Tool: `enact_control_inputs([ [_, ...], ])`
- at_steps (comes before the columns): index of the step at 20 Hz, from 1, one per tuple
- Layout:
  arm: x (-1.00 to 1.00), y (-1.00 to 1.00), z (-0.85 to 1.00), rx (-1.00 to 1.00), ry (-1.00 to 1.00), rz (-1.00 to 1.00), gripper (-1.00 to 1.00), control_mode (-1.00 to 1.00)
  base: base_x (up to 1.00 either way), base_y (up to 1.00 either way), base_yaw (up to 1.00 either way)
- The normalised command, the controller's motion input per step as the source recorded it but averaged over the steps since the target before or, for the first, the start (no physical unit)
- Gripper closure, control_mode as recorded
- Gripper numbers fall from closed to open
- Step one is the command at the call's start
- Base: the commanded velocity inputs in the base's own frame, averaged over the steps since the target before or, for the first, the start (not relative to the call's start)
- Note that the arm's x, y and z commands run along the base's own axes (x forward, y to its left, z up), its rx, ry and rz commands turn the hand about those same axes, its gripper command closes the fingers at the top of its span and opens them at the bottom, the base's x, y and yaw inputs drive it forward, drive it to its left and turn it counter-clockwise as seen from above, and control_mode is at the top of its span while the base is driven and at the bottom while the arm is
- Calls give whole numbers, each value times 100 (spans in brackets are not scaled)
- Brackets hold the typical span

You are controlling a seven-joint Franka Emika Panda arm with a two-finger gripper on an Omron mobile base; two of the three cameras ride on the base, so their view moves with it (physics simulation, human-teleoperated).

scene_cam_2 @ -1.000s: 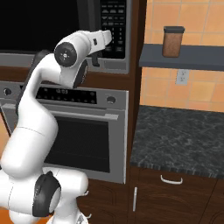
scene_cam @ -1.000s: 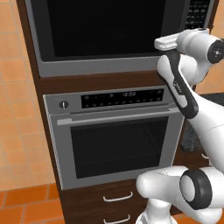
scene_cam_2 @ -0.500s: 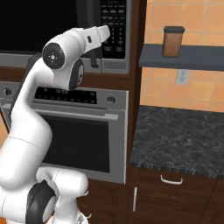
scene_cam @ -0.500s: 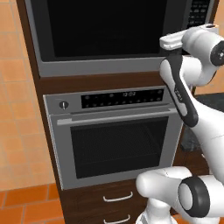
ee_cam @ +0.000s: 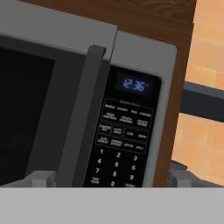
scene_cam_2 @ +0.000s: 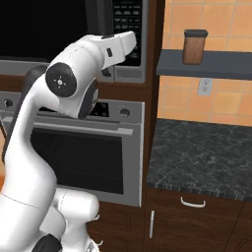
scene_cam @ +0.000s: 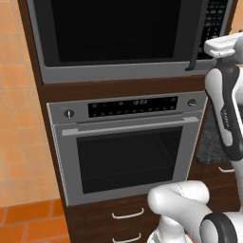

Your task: Open the microwave, place the bowl with waffle inside the microwave, then close the microwave door and turn it on.

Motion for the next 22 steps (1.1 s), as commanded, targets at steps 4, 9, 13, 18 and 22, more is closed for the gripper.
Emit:
enact_control_inputs([
  [4, -87, -58, -37, 0, -3, 3, -100, -100, 0, 0, 0],
  [9, -14, -23, -82, -8, 2, 1, -100, -100, 0, 0, 0],
  [13, -1, 8, -12, -17, 2, 14, -100, -100, 0, 0, 0],
  [18, 7, 17, 15, -19, -7, 11, -100, -100, 0, 0, 0],
  [22, 2, 31, 13, -18, 0, 8, 100, -100, 0, 0, 0],
])
